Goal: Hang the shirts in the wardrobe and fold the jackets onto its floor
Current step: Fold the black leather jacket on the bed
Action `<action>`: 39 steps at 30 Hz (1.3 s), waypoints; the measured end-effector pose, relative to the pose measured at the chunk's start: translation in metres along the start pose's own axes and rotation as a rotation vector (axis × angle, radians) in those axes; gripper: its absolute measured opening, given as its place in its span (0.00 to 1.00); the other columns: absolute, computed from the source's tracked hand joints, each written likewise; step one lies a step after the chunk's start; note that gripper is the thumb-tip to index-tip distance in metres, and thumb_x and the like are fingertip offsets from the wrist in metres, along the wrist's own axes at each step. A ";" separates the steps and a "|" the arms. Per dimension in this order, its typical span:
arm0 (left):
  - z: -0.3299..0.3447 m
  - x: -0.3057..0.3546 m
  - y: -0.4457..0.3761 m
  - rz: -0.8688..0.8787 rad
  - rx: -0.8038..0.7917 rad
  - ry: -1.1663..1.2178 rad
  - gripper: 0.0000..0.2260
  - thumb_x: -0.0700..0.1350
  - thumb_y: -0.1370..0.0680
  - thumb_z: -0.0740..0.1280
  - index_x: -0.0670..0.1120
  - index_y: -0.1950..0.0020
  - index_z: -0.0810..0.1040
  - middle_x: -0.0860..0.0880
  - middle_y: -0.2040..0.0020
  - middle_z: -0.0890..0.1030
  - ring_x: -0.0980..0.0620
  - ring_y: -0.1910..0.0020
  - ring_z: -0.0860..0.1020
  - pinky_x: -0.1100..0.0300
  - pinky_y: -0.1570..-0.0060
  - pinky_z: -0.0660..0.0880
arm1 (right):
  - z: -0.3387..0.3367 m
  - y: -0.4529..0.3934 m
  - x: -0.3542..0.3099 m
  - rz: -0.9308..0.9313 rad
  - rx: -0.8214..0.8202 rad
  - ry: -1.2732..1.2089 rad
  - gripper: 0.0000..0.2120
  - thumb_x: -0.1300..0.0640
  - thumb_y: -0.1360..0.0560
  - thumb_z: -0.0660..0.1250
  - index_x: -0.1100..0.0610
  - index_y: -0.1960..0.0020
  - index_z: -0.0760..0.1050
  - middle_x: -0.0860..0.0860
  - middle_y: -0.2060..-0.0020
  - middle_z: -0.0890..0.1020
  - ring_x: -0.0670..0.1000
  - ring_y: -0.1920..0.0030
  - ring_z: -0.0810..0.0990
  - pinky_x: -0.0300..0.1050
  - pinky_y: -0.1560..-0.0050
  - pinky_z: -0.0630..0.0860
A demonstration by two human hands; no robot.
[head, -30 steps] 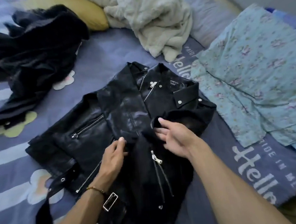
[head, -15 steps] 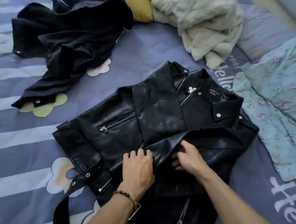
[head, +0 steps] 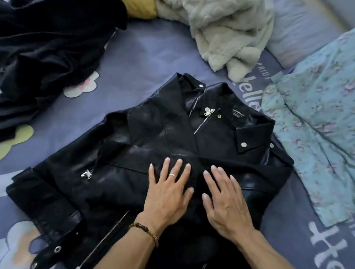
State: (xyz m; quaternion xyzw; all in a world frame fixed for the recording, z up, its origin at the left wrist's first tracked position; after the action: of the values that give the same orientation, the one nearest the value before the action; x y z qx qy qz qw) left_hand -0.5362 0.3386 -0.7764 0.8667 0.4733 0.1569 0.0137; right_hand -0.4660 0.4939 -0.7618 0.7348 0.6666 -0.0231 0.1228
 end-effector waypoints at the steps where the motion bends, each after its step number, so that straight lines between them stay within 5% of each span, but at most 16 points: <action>1: 0.015 0.010 -0.009 -0.014 -0.025 -0.013 0.28 0.62 0.23 0.55 0.51 0.25 0.68 0.46 0.25 0.68 0.40 0.25 0.64 0.33 0.29 0.53 | 0.005 -0.001 0.025 -0.009 -0.019 0.045 0.27 0.47 0.22 0.54 0.54 0.24 0.65 0.54 0.24 0.64 0.54 0.24 0.61 0.55 0.26 0.56; 6: 0.039 0.009 -0.028 -0.067 -0.066 -0.074 0.31 0.67 0.21 0.48 0.55 0.21 0.56 0.49 0.21 0.58 0.42 0.21 0.53 0.37 0.28 0.38 | 0.009 -0.010 0.128 0.219 -0.095 0.205 0.32 0.37 0.21 0.45 0.51 0.21 0.56 0.52 0.21 0.56 0.54 0.21 0.53 0.57 0.25 0.43; 9: 0.031 0.011 -0.029 -0.109 -0.154 -0.068 0.32 0.69 0.23 0.43 0.58 0.21 0.47 0.51 0.20 0.49 0.45 0.21 0.45 0.38 0.28 0.35 | 0.010 -0.015 0.128 0.250 -0.144 0.201 0.34 0.36 0.22 0.38 0.50 0.21 0.43 0.51 0.21 0.45 0.52 0.21 0.42 0.57 0.25 0.34; 12: 0.010 0.013 -0.028 -0.144 -0.232 -0.008 0.35 0.69 0.28 0.34 0.60 0.22 0.37 0.55 0.21 0.36 0.48 0.22 0.34 0.40 0.28 0.31 | 0.001 -0.028 0.117 0.312 -0.323 0.180 0.34 0.36 0.21 0.36 0.51 0.21 0.36 0.52 0.21 0.37 0.54 0.22 0.36 0.61 0.24 0.37; 15: -0.022 0.003 -0.013 -0.305 -0.084 0.194 0.31 0.63 0.21 0.46 0.52 0.20 0.55 0.49 0.19 0.52 0.48 0.20 0.47 0.46 0.23 0.44 | -0.016 -0.047 0.082 0.358 -0.293 0.110 0.32 0.41 0.19 0.45 0.57 0.20 0.47 0.59 0.21 0.46 0.59 0.21 0.43 0.64 0.24 0.46; 19: -0.054 -0.045 0.054 -0.598 0.340 0.153 0.23 0.47 0.28 0.64 0.42 0.34 0.76 0.42 0.36 0.77 0.41 0.32 0.73 0.42 0.34 0.71 | -0.021 -0.061 -0.024 -0.119 -0.094 -0.052 0.29 0.47 0.25 0.58 0.61 0.29 0.69 0.63 0.27 0.66 0.63 0.26 0.63 0.64 0.29 0.63; 23: -0.045 -0.108 0.156 -0.925 0.187 -0.070 0.30 0.44 0.38 0.74 0.40 0.36 0.76 0.39 0.38 0.77 0.37 0.36 0.74 0.37 0.35 0.66 | -0.003 -0.044 -0.141 -0.456 -0.200 -0.173 0.27 0.54 0.29 0.71 0.59 0.31 0.72 0.62 0.30 0.71 0.62 0.30 0.70 0.59 0.35 0.72; 25: -0.039 -0.123 0.192 -1.016 0.028 -0.081 0.27 0.50 0.35 0.75 0.42 0.39 0.76 0.40 0.40 0.77 0.39 0.37 0.73 0.35 0.32 0.58 | 0.009 -0.034 -0.172 -0.510 -0.328 -0.148 0.26 0.52 0.25 0.66 0.56 0.28 0.69 0.59 0.26 0.65 0.59 0.25 0.64 0.54 0.29 0.65; 27: -0.041 -0.126 0.210 -1.013 -0.061 -0.027 0.19 0.55 0.31 0.71 0.46 0.45 0.77 0.45 0.47 0.79 0.42 0.42 0.76 0.38 0.33 0.63 | 0.019 -0.030 -0.180 -0.478 -0.471 -0.139 0.26 0.50 0.21 0.61 0.53 0.24 0.63 0.56 0.21 0.55 0.55 0.21 0.52 0.50 0.23 0.53; 30: -0.059 -0.111 0.208 -0.890 -0.125 0.198 0.18 0.62 0.32 0.64 0.53 0.48 0.73 0.50 0.57 0.80 0.44 0.53 0.79 0.54 0.57 0.73 | 0.021 -0.030 -0.179 -0.484 -0.553 -0.149 0.25 0.54 0.20 0.59 0.54 0.24 0.62 0.53 0.20 0.49 0.52 0.21 0.44 0.49 0.22 0.44; 33: -0.061 -0.077 0.181 -0.670 -0.402 0.373 0.22 0.69 0.27 0.61 0.58 0.40 0.74 0.52 0.49 0.82 0.48 0.46 0.78 0.54 0.52 0.74 | 0.005 -0.042 -0.172 -0.387 -0.626 -0.348 0.19 0.60 0.20 0.59 0.56 0.30 0.72 0.52 0.23 0.63 0.49 0.22 0.57 0.40 0.25 0.53; 35: -0.062 -0.067 0.172 -0.684 -0.384 0.458 0.21 0.67 0.23 0.57 0.57 0.42 0.78 0.52 0.50 0.83 0.48 0.46 0.79 0.52 0.48 0.76 | -0.011 -0.058 -0.167 -0.291 -0.588 -0.448 0.16 0.61 0.21 0.59 0.54 0.37 0.79 0.50 0.35 0.79 0.48 0.32 0.73 0.34 0.35 0.64; 39: -0.051 -0.075 0.168 -0.858 -0.362 0.895 0.13 0.60 0.24 0.66 0.52 0.49 0.79 0.50 0.59 0.83 0.49 0.65 0.84 0.53 0.57 0.82 | -0.030 -0.080 -0.154 -0.231 -0.553 -0.383 0.12 0.57 0.21 0.61 0.50 0.43 0.81 0.45 0.52 0.84 0.48 0.46 0.80 0.39 0.46 0.72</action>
State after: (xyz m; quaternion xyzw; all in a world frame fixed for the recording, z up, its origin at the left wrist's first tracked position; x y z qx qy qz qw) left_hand -0.4509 0.1777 -0.7183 0.4353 0.7036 0.5612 0.0223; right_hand -0.5660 0.3571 -0.7144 0.5760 0.6912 0.0069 0.4364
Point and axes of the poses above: each hand's wrist, its own y-axis away from the middle knuckle, its own z-axis out of the palm, x = y × z, the point moved 3 cm from there along -y, towards the middle knuckle
